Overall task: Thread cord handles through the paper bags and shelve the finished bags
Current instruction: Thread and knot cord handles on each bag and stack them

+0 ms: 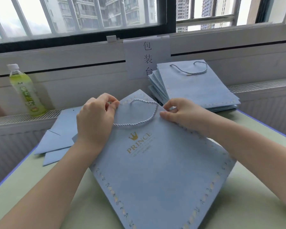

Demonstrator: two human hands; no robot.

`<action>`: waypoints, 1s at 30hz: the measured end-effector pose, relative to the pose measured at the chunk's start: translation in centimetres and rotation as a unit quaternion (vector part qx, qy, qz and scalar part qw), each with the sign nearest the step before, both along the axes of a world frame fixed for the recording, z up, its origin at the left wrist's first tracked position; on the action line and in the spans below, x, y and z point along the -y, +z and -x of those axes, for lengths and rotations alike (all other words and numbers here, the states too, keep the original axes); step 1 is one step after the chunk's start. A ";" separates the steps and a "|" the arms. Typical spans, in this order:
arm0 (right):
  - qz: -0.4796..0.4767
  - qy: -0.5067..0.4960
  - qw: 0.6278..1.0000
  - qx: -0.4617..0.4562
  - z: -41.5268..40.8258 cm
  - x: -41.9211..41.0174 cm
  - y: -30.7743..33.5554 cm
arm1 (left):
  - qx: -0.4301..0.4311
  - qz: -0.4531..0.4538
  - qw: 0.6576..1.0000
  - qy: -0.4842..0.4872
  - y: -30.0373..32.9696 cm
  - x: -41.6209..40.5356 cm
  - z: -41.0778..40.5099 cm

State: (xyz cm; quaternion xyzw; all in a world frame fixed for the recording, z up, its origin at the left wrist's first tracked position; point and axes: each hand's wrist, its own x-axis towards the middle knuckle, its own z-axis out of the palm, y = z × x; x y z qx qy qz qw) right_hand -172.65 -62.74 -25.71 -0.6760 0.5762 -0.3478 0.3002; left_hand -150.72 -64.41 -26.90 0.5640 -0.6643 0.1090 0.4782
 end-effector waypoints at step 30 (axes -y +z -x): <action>-0.197 -0.023 0.773 0.602 1.9 1.8 -0.6 | -0.505 -0.166 0.833 -0.153 -1.4 1.2 0.0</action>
